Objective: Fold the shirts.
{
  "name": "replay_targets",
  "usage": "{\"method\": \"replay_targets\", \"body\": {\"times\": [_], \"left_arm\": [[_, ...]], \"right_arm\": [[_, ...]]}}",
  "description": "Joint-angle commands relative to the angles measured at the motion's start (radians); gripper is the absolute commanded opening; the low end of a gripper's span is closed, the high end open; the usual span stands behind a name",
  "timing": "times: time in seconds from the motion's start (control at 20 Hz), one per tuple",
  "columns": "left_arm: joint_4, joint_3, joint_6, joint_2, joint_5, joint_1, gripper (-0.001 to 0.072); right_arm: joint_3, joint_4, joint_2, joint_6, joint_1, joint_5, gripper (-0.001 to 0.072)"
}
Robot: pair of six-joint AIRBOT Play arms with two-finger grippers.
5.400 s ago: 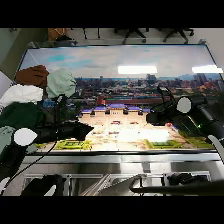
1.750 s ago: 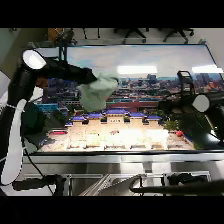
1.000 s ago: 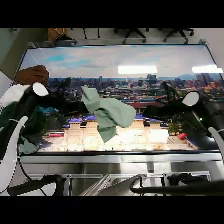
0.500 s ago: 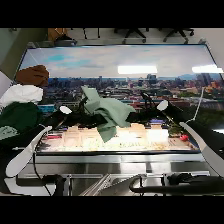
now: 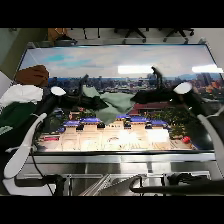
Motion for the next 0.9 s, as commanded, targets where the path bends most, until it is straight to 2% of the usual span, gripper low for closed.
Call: {"method": "replay_targets", "body": {"times": [0.0, 0.2, 0.35, 0.45, 0.55, 0.7, 0.85], "left_arm": [[0.09, 0.138, -0.074, 0.184, -0.163, 0.022, 0.0009], [0.096, 0.323, -0.147, 0.399, -0.22, 0.0, 0.0009], [0.113, 0.417, -0.156, 0.51, -0.216, 0.005, 0.0009], [0.251, 0.428, -0.187, 0.569, -0.187, 0.019, 0.001], [0.374, 0.368, -0.228, 0.6, -0.162, 0.018, 0.001], [0.383, 0.18, -0.226, 0.568, -0.121, 0.015, 0.0011], [0.39, -0.001, -0.196, 0.441, -0.01, 0.004, 0.0011]], "right_arm": [[0.198, 0.027, 0.188, -0.01, -0.09, 0.148, 0.0024], [0.319, 0.018, 0.373, -0.011, -0.137, 0.131, 0.0024], [0.32, -0.033, 0.453, -0.014, -0.137, 0.081, 0.0025], [0.32, -0.091, 0.462, -0.013, -0.137, 0.055, 0.0025], [0.316, -0.117, 0.419, -0.013, -0.137, 0.066, 0.0025], [0.257, -0.086, 0.27, -0.015, -0.129, 0.109, 0.0025], [0.142, -0.071, 0.069, -0.063, -0.076, 0.08, 0.0026]]}}
